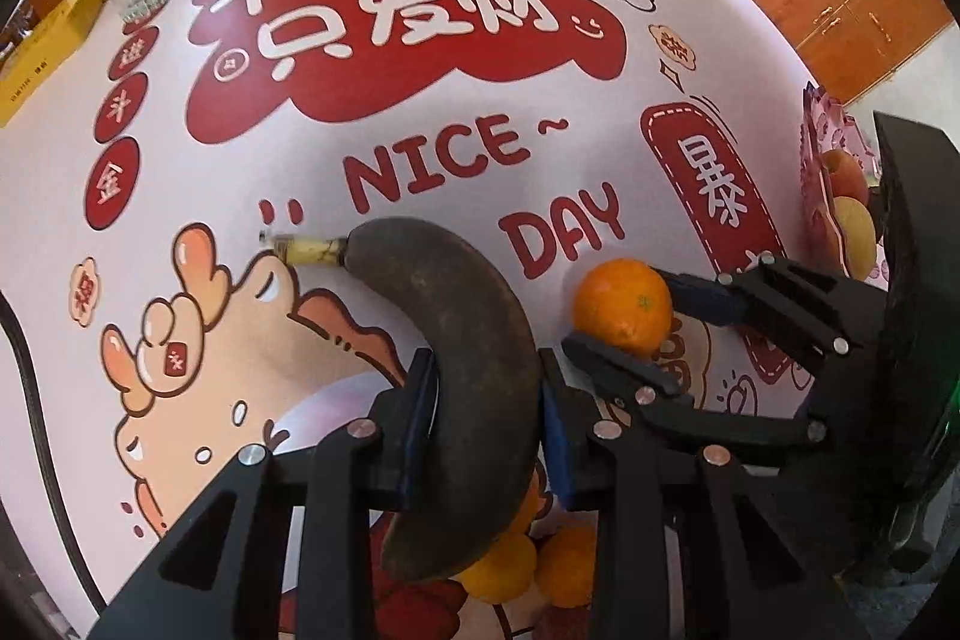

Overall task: Organize fruits
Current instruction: 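Grasp the dark banana with the left tool while the right tool grasps a mandarin orange, then carry the banana with the left tool while the right tool carries the orange into the pink bowl, releasing both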

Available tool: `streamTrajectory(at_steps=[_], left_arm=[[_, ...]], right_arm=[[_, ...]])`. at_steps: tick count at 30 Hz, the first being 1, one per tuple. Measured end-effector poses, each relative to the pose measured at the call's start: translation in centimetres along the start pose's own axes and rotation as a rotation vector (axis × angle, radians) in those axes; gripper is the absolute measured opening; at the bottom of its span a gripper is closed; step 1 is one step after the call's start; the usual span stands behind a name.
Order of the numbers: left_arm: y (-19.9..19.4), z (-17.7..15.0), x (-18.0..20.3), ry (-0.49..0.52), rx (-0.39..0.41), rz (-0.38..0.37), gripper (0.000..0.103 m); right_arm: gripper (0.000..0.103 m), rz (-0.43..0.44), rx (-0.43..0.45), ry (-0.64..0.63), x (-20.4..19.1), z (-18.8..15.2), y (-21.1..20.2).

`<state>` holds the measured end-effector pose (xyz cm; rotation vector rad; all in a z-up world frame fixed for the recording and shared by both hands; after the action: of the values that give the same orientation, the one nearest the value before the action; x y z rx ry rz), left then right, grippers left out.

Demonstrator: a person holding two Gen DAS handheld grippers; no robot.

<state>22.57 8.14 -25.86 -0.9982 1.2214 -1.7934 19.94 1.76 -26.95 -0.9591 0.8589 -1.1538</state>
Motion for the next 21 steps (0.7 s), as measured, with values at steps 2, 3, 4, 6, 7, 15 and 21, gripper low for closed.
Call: streamTrajectory(at_steps=[2, 3, 4, 6, 7, 15, 21], left_arm=[[-0.4, 0.1, 0.0, -0.003, 0.015, 0.012, 0.03], [-0.7, 0.1, 0.0, -0.005, 0.022, 0.012, 0.03], [-1.0, 0.1, 0.1, -0.006, 0.029, 0.013, 0.03], [-1.7, 0.1, 0.3, -0.003, 0.046, 0.019, 0.03], [-2.1, 0.1, 0.5, 0.0, 0.055, 0.021, 0.03], [-4.9, 0.2, 2.6, 0.034, 0.115, 0.028, 0.03], [-7.8, 0.5, 5.1, 0.059, 0.174, 0.025, 0.03]], right_arm=[[0.043, 0.006, 0.013, 0.007, 0.0, -0.1, -0.5], [0.043, 0.009, 0.021, 0.009, -0.1, -0.2, -0.8], [0.043, 0.01, 0.035, 0.01, -0.1, -0.1, -1.3], [0.043, 0.006, 0.063, 0.005, 0.0, -0.1, -2.2], [0.043, 0.005, 0.072, 0.003, 0.0, -0.1, -2.6], [0.043, 0.01, 0.119, 0.025, 1.0, -0.4, -5.2], [0.042, 0.013, 0.163, 0.053, 2.1, -1.2, -8.2]])
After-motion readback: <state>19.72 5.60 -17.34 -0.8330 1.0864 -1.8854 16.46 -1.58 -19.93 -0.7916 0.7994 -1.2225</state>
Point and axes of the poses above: each gripper's, at about its wrist camera, not at the fingertips, and y roughly the way its jaws point, x to its right, z to its top, the point moved 9 cm from there along y, roughly the way its jaws point
